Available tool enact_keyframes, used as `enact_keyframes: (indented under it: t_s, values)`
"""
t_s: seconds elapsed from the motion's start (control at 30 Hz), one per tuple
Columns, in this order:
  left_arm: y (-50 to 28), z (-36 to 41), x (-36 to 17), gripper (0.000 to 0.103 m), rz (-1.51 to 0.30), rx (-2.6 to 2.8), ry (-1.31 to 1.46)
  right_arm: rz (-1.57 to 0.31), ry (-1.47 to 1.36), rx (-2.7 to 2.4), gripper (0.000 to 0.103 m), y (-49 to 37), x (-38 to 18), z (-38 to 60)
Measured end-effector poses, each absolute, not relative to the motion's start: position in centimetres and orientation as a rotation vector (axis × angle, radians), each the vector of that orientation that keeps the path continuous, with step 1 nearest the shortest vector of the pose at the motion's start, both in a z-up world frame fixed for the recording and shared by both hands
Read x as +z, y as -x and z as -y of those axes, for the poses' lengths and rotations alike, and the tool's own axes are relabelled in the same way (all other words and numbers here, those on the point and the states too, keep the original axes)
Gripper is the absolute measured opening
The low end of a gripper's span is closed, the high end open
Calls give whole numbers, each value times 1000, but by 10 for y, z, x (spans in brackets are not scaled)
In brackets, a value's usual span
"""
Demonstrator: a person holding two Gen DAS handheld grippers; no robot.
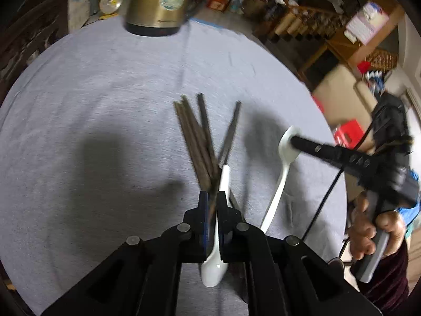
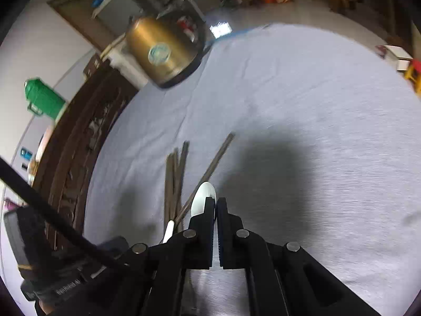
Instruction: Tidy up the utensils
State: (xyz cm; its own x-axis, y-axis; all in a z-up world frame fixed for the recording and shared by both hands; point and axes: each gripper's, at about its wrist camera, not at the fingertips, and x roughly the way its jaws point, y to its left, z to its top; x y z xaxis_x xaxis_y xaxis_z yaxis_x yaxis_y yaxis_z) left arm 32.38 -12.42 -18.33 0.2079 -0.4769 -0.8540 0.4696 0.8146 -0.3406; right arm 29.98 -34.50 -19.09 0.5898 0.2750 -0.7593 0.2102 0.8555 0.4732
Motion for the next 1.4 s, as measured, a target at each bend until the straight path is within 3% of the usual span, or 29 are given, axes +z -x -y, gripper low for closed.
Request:
enact_keyframes:
  t_s: [0.1, 0.33, 0.47, 0.53, 0.6, 1.07, 1.3, 1.37, 1.4]
  values:
    - [-323, 142, -192, 24, -1223, -662, -48, -907, -591, 10, 3, -282, -184, 363]
    - [-337, 188, -209, 29, -1254, -610, -167, -876, -618, -4, 3, -254, -186, 381]
    - [-346, 193, -216, 27, -1276, -588, -168, -869, -622, -4, 3, -243, -188, 387]
    - [-346, 193, -219, 8, -1264, -578, -179, -863, -626, 1, 3, -238, -186, 390]
    - [-346, 186, -219, 6, -1261, -581, -165, -851, -629, 5, 3, -236, -183, 390]
    - [-328, 121, -146, 4, -1041, -541, -27, -666, -535, -37, 3, -203, -138, 368]
    - [-316, 117, -170, 5, -1156, -534, -16, -602, -499, -97, 3, -182, -124, 368]
    - [-305, 109, -181, 9, -1178, -542, -16, -605, -505, -102, 3, -179, -125, 372]
    - [-298, 103, -189, 16, -1192, -535, -28, -609, -510, -106, 3, -178, -127, 374]
